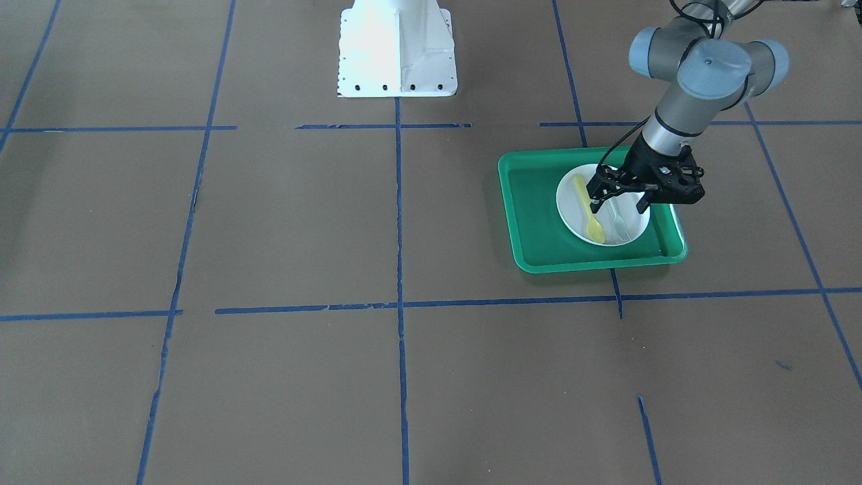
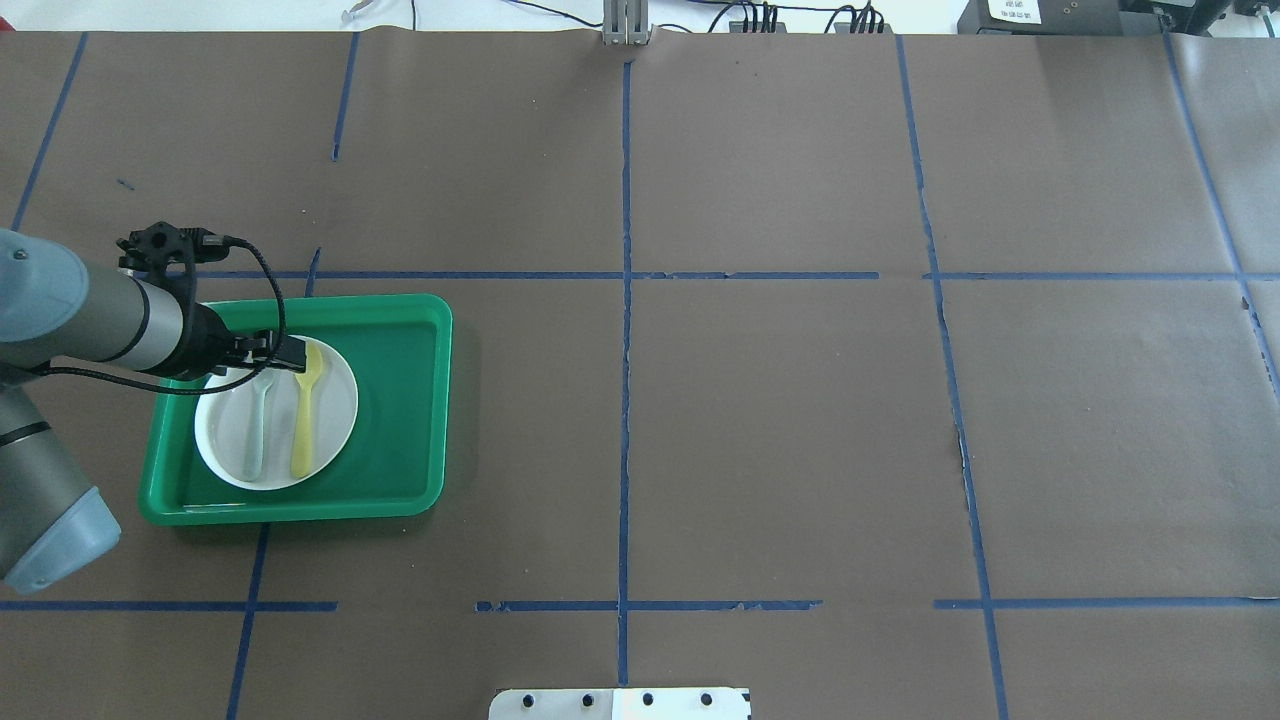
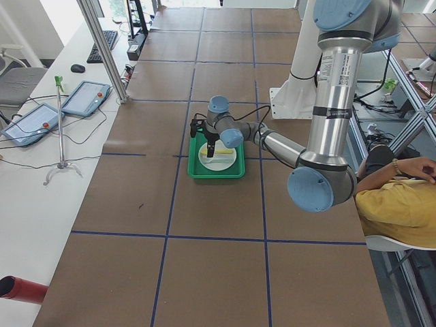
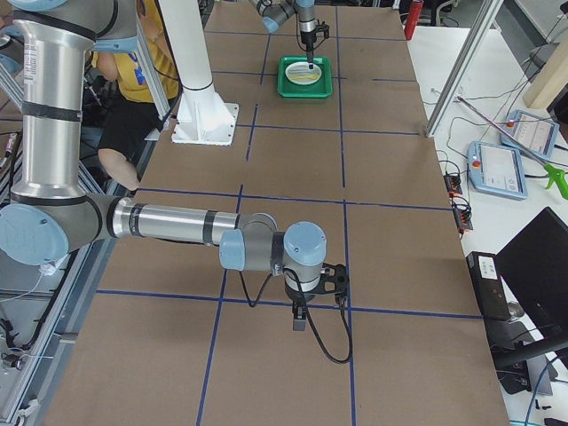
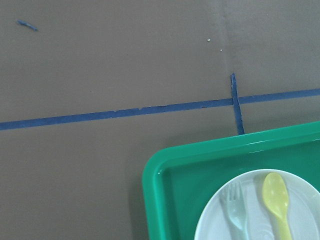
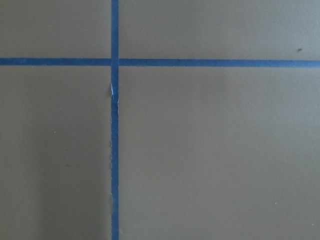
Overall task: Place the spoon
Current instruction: 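Move the left gripper over the yellow spoon on the white plate, then lower the left gripper and close it on the yellow spoon handle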
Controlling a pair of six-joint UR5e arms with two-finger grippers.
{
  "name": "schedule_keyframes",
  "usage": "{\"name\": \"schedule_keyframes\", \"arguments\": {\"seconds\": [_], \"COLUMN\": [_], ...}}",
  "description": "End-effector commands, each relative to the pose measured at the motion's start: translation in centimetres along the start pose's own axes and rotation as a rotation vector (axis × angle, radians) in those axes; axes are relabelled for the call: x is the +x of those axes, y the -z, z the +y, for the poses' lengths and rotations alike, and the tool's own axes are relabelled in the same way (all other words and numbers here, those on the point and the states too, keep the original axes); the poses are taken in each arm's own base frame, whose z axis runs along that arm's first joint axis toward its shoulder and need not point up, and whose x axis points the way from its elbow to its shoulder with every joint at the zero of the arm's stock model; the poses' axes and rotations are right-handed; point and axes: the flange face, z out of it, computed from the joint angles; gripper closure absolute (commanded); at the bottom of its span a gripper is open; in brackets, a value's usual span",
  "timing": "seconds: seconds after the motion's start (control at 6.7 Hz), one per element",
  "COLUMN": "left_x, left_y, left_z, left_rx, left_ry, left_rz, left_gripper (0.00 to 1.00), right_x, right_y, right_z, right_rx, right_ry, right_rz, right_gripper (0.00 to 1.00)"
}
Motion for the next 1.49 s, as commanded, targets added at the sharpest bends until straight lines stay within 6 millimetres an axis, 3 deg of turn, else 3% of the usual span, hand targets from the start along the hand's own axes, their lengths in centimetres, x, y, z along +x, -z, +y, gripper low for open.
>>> {"name": "schedule_keyframes", "arguments": {"seconds": [0.0,0.15,0.3,0.45,1.19,1.34], "left_x": [1.3,1.6,1.7,1.7,2.4,2.3], "left_y": [-1.6,-1.8,-1.9,-1.9,-2.8,-2.7], "left_z": [0.9,1.4,1.5,1.5,2.8,2.8], "left_rx": [-0.012,-0.020,-0.023,-0.023,-0.036,-0.036], "left_ry": [0.013,0.006,0.004,0.004,0.004,0.004], "left_rz": [-0.006,-0.005,-0.006,-0.006,-0.013,-0.013], "left_gripper": [0.01,0.13,0.42,0.48,0.46,0.55], "right_x": [0.0,0.0,0.0,0.0,0.0,0.0], "right_y": [0.0,0.0,0.0,0.0,0.0,0.0], "right_z": [0.0,0.0,0.0,0.0,0.0,0.0], "right_rx": [0.000,0.000,0.000,0.000,0.001,0.000], "right_ry": [0.000,0.000,0.001,0.000,0.001,0.000], "right_rz": [0.000,0.000,0.000,0.000,0.000,0.000], "right_gripper": [0.00,0.00,0.00,0.00,0.00,0.00]}}
